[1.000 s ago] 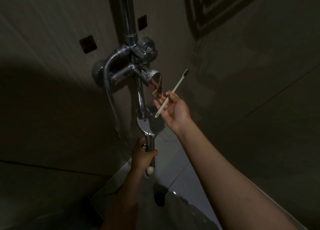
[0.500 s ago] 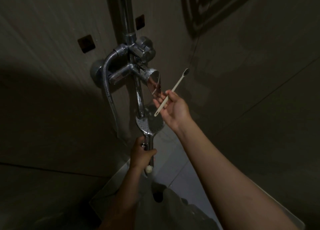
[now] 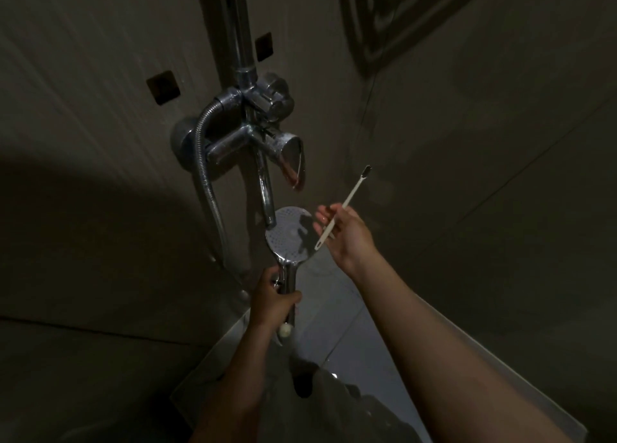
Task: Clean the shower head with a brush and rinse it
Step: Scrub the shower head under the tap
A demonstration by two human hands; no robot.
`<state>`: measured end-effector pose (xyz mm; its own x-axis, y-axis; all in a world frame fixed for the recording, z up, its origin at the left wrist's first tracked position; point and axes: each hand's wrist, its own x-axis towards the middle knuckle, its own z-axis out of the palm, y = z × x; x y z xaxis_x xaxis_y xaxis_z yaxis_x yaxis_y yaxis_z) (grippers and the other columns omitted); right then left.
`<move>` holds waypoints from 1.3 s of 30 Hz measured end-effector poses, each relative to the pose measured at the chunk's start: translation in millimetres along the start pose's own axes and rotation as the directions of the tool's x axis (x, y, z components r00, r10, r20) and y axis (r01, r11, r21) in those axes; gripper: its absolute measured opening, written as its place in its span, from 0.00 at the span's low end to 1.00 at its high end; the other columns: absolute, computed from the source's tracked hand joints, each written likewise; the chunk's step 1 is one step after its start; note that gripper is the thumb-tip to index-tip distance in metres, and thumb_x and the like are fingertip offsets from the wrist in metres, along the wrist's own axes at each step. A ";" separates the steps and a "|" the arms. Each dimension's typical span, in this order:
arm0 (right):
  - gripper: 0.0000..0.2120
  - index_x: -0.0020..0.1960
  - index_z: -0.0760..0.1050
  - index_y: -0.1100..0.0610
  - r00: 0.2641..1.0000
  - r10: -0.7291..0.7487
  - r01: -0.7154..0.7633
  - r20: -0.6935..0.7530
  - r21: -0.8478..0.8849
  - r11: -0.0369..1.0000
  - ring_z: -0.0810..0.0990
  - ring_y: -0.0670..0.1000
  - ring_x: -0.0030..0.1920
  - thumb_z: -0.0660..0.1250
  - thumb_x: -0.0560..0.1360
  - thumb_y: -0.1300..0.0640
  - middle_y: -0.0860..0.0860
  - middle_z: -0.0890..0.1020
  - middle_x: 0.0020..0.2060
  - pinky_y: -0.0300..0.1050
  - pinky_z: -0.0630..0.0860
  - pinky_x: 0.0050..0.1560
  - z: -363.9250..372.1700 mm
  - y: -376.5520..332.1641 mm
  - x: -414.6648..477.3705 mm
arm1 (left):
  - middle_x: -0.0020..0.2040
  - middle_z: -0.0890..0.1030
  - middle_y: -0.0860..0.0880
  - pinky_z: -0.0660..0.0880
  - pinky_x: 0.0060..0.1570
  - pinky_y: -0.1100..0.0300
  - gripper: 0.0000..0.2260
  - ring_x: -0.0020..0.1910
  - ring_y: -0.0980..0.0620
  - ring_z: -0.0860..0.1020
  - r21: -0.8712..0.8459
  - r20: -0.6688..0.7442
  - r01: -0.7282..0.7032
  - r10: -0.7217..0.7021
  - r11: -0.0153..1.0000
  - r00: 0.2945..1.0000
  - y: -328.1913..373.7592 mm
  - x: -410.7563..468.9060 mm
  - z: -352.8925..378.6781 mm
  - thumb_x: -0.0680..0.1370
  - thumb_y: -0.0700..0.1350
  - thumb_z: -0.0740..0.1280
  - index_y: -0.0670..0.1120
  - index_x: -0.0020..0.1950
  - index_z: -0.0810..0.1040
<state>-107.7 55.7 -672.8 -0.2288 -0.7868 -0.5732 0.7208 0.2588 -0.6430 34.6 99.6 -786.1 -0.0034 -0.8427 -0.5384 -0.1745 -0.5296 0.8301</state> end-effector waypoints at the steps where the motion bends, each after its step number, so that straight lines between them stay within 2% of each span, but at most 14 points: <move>1: 0.11 0.43 0.69 0.57 1.000 0.001 -0.001 0.000 -0.023 1.000 0.78 0.50 0.44 0.53 0.82 0.61 0.55 0.78 0.43 0.47 0.75 0.54 -3.5 2.8 -1.1 | 0.42 0.76 0.51 0.79 0.43 0.44 0.24 0.35 0.44 0.77 0.004 0.002 0.002 -0.002 1.000 1.000 -0.5 -0.9 -0.4 0.67 0.29 0.70 0.53 0.54 0.69; 7: 0.09 0.43 0.70 0.56 0.997 0.017 -0.023 -0.070 -0.086 0.996 0.77 0.49 0.39 0.55 0.81 0.61 0.54 0.77 0.40 0.44 0.76 0.47 -20.1 16.3 -2.3 | 0.48 0.78 0.48 0.80 0.44 0.43 0.27 0.43 0.39 0.81 0.042 0.006 0.015 -0.015 0.999 1.000 -4.6 -7.9 -7.2 0.65 0.32 0.73 0.57 0.54 0.69; 10: 0.10 0.43 0.69 0.56 0.996 0.013 -0.020 -0.084 -0.094 0.995 0.75 0.48 0.37 0.54 0.81 0.62 0.54 0.75 0.37 0.43 0.75 0.45 -23.3 19.8 -9.0 | 0.49 0.79 0.44 0.81 0.42 0.44 0.27 0.41 0.38 0.80 0.040 -0.008 0.020 -0.020 0.999 1.000 -6.2 -14.1 -10.4 0.65 0.32 0.73 0.60 0.51 0.70; 15: 0.10 0.43 0.67 0.56 0.997 0.011 -0.020 -0.081 -0.106 0.994 0.72 0.48 0.36 0.53 0.82 0.62 0.54 0.73 0.36 0.42 0.72 0.42 -23.4 26.9 -17.1 | 0.49 0.80 0.44 0.81 0.42 0.46 0.25 0.43 0.39 0.81 0.049 -0.008 0.037 -0.036 0.998 0.999 -5.7 -26.7 -17.5 0.67 0.33 0.72 0.60 0.51 0.70; 19: 0.10 0.43 0.68 0.56 0.995 0.013 -0.024 -0.098 -0.108 0.994 0.72 0.49 0.35 0.53 0.81 0.63 0.53 0.73 0.35 0.42 0.73 0.41 -21.7 33.4 -20.0 | 0.48 0.82 0.42 0.79 0.36 0.54 0.25 0.41 0.41 0.82 0.078 -0.027 0.024 -0.022 0.997 0.999 -7.7 -34.0 -24.2 0.67 0.34 0.72 0.59 0.54 0.69; 24: 0.11 0.43 0.67 0.56 0.994 0.017 -0.032 -0.108 -0.133 0.991 0.70 0.49 0.34 0.52 0.81 0.64 0.53 0.71 0.34 0.41 0.70 0.39 -22.1 39.6 -23.9 | 0.47 0.82 0.45 0.80 0.45 0.44 0.23 0.44 0.41 0.82 0.100 -0.068 -0.007 0.014 0.995 0.998 -8.8 -32.9 -31.3 0.65 0.36 0.73 0.62 0.47 0.71; 26: 0.11 0.42 0.67 0.57 0.994 0.016 -0.030 -0.110 -0.129 0.991 0.70 0.49 0.34 0.52 0.81 0.64 0.54 0.71 0.34 0.40 0.70 0.38 -22.4 40.5 -24.8 | 0.48 0.82 0.45 0.80 0.45 0.43 0.24 0.44 0.41 0.82 0.104 -0.079 -0.015 0.024 0.994 0.997 -6.7 -31.0 -33.0 0.65 0.35 0.73 0.60 0.48 0.71; 27: 0.11 0.42 0.67 0.57 0.994 0.016 -0.030 -0.111 -0.123 0.992 0.70 0.49 0.34 0.52 0.81 0.65 0.54 0.71 0.34 0.41 0.69 0.38 -23.2 40.2 -24.6 | 0.48 0.82 0.45 0.80 0.44 0.45 0.24 0.43 0.42 0.81 0.096 -0.086 -0.018 0.026 0.995 0.996 -4.4 -30.4 -33.4 0.65 0.34 0.73 0.58 0.51 0.72; 29: 0.10 0.42 0.68 0.57 0.993 0.023 -0.037 -0.120 -0.117 0.992 0.70 0.49 0.34 0.53 0.81 0.64 0.54 0.71 0.34 0.41 0.70 0.38 -25.1 38.4 -24.4 | 0.45 0.81 0.47 0.78 0.38 0.55 0.23 0.39 0.50 0.80 0.088 -0.098 -0.033 0.042 0.996 0.994 1.5 -28.8 -33.6 0.66 0.32 0.73 0.51 0.56 0.73; 31: 0.10 0.43 0.69 0.57 0.991 0.030 -0.046 -0.128 -0.123 0.991 0.72 0.49 0.35 0.54 0.81 0.63 0.54 0.72 0.35 0.41 0.71 0.40 -27.4 36.5 -24.1 | 0.40 0.79 0.50 0.76 0.35 0.60 0.22 0.36 0.53 0.79 0.067 -0.101 -0.027 0.034 0.997 0.994 6.5 -25.4 -33.7 0.67 0.31 0.72 0.48 0.56 0.73; 33: 0.09 0.43 0.69 0.57 0.991 0.025 -0.042 -0.131 -0.128 0.991 0.72 0.49 0.36 0.54 0.81 0.63 0.54 0.73 0.35 0.42 0.72 0.41 -30.2 34.2 -22.5 | 0.40 0.81 0.46 0.78 0.37 0.55 0.22 0.34 0.48 0.80 0.049 -0.111 -0.011 0.016 0.999 0.994 7.8 -18.2 -32.1 0.67 0.31 0.72 0.46 0.57 0.73; 36: 0.10 0.43 0.69 0.57 0.990 0.004 -0.022 -0.141 -0.127 0.992 0.72 0.50 0.35 0.54 0.81 0.64 0.54 0.73 0.35 0.42 0.72 0.40 -31.9 29.5 -18.5 | 0.47 0.82 0.41 0.80 0.46 0.47 0.23 0.42 0.42 0.81 0.066 -0.138 -0.015 0.024 0.998 0.990 9.0 -6.7 -27.8 0.64 0.34 0.73 0.50 0.54 0.74; 39: 0.10 0.43 0.69 0.57 0.989 -0.018 -0.004 -0.148 -0.150 0.989 0.73 0.49 0.36 0.54 0.81 0.64 0.54 0.73 0.35 0.42 0.72 0.41 -32.1 23.7 -15.1 | 0.49 0.81 0.44 0.79 0.48 0.49 0.23 0.45 0.43 0.81 0.079 -0.144 -0.016 0.028 0.997 0.989 18.0 -1.5 -22.2 0.65 0.33 0.73 0.53 0.52 0.71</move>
<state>-108.1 91.7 -695.7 -0.3360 -0.6999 -0.6303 0.6152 0.3436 -0.7096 53.3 89.2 -767.1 0.1333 -0.8623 -0.4886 -0.2519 -0.5063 0.8248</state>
